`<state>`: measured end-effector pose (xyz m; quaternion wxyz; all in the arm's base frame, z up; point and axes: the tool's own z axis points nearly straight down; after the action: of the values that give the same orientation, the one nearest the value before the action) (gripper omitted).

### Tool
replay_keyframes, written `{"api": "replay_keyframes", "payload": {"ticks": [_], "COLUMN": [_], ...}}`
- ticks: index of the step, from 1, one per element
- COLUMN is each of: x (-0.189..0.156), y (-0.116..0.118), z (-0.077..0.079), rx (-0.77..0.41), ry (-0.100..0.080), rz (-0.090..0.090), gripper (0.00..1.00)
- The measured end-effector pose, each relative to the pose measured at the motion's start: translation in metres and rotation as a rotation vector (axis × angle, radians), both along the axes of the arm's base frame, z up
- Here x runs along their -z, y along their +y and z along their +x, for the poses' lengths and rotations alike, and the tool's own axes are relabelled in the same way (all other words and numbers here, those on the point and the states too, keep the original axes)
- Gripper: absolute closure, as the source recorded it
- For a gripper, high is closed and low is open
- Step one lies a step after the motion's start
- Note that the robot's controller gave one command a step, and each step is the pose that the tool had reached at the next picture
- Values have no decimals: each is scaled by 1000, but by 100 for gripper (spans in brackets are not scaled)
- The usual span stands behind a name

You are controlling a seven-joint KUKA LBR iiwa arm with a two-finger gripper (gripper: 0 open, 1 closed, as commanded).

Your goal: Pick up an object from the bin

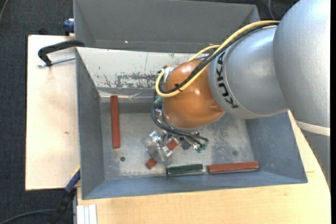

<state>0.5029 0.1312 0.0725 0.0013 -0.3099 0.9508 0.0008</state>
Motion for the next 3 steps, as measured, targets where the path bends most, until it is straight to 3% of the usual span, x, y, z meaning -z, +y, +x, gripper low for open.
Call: {"api": "replay_keyframes", "payload": {"ticks": [1, 2, 3], "x": [0, 0, 0], "y": [0, 0, 0], "z": [0, 0, 0], "rx": [0, 0, 0], "ry": [0, 0, 0], "rz": [0, 0, 1], "gripper": [0, 100, 0]}}
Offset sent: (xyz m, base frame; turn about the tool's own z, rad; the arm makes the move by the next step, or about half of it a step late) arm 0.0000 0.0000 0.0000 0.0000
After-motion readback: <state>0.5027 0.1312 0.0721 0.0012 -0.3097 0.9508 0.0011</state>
